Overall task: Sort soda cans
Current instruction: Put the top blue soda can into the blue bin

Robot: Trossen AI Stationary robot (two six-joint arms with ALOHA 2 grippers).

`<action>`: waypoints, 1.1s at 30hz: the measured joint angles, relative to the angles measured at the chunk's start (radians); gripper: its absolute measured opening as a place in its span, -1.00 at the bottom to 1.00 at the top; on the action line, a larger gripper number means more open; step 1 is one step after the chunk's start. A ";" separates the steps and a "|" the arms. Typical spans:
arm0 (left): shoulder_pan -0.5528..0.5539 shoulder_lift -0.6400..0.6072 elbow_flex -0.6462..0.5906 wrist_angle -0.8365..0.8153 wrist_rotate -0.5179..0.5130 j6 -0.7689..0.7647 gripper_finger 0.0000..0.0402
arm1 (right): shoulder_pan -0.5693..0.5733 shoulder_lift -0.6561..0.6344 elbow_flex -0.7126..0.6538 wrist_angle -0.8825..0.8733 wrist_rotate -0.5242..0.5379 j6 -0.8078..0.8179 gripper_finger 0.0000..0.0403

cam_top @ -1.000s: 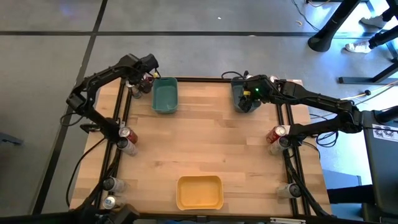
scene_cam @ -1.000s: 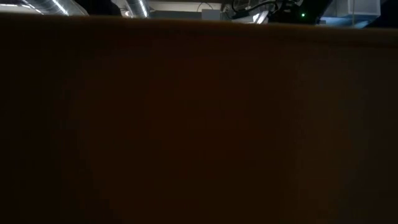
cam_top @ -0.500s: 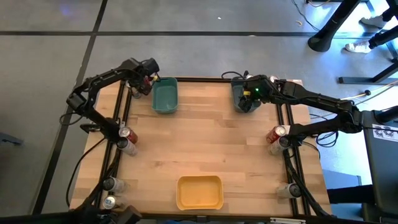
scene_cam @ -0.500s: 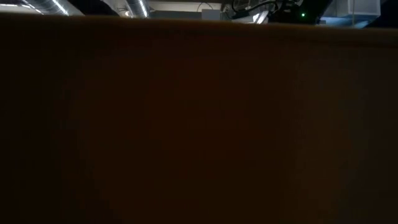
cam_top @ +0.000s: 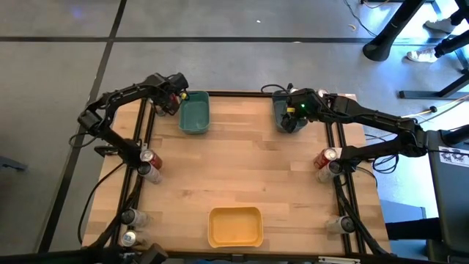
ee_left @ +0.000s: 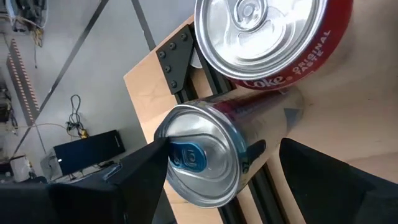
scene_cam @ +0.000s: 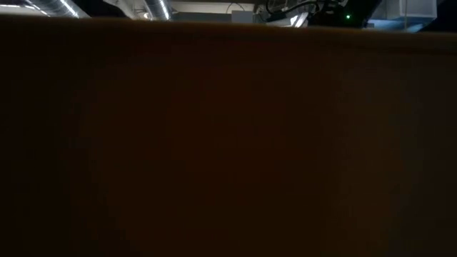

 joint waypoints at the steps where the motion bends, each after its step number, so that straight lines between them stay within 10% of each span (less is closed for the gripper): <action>1: 0.000 -0.001 -0.003 0.001 0.009 0.004 0.46 | 0.000 0.000 0.000 0.000 -0.002 0.000 0.60; 33: -0.013 -0.033 0.005 -0.053 0.134 0.103 0.46 | 0.000 0.000 0.000 0.007 -0.004 0.000 0.60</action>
